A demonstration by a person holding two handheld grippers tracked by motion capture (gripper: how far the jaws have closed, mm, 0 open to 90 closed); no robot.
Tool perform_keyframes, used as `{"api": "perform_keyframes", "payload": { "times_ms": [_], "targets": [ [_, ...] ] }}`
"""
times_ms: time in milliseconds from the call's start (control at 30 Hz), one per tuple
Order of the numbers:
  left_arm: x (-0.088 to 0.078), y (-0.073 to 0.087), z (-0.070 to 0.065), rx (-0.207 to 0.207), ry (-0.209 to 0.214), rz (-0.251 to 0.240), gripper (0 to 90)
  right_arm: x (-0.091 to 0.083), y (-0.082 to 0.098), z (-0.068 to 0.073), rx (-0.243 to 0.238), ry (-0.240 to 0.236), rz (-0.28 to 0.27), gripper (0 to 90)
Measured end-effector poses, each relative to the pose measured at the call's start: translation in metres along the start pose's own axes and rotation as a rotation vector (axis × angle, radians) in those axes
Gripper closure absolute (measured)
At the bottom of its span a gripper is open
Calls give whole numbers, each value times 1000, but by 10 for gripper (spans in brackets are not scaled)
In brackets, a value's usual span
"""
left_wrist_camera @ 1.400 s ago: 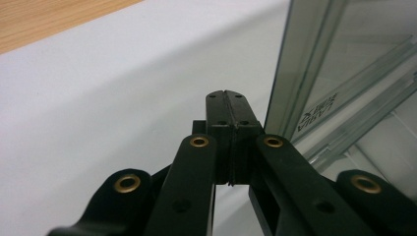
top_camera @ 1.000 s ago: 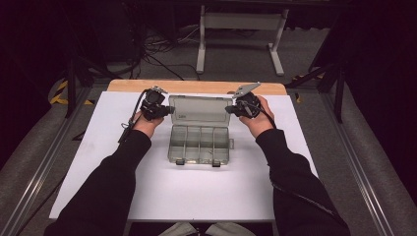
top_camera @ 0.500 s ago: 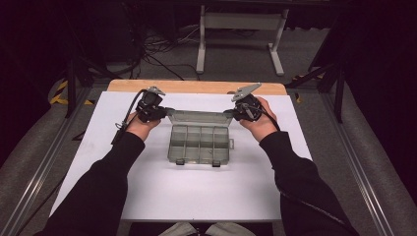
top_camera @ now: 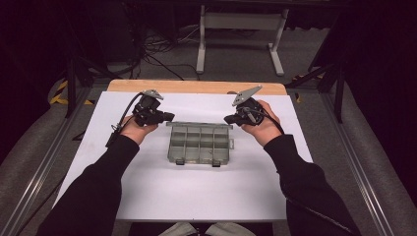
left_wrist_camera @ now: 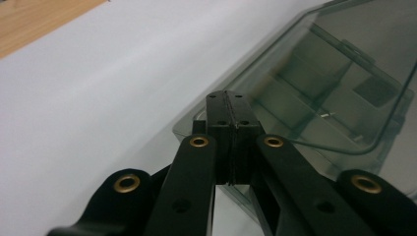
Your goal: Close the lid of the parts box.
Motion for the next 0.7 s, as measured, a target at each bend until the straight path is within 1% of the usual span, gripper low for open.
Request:
{"api": "perform_keyframes", "payload": {
  "times_ms": [67,100,133,167,233,267,300,333,400,567,667,700],
  "targets": [
    [-1,2,-4,3,15,8,895,-2,-1,4,-11,-8,8,900],
    [-2,2,-6,12,24,12,895,-3,-1,7,-14,-11,13,900],
    [-3,3,-8,10,29,16,895,-4,-1,9,-21,-14,18,900],
    [-3,4,-10,18,33,21,895,-5,-1,10,-21,-18,24,900],
    [-5,6,-14,26,42,33,895,-6,0,13,-14,-25,30,900],
    [-5,6,-16,35,53,35,895,-7,1,15,-8,-29,34,900],
    [-5,6,-16,35,53,35,895,-7,1,15,-8,-29,34,900],
    [-6,7,-19,30,60,34,895,-8,1,17,6,-34,37,900],
    [-7,9,-22,39,75,44,895,-9,2,21,5,-41,41,900],
    [-9,16,-30,40,101,62,895,-9,4,32,7,-55,55,900],
    [-9,19,-33,44,111,72,895,-9,5,40,0,-70,66,900],
    [-9,20,-35,45,117,75,895,-9,6,42,6,-76,71,900]
  ]
}}
Point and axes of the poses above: each handheld gripper's, and its own axes: x roughly forward along the jaws, y roughly out of its underside, z roughly to its left, the point moved 9 cm from there along x, roughly forward along the jaws, and after that the axes turned 10 degrees about -z, right-handed, at the moved point
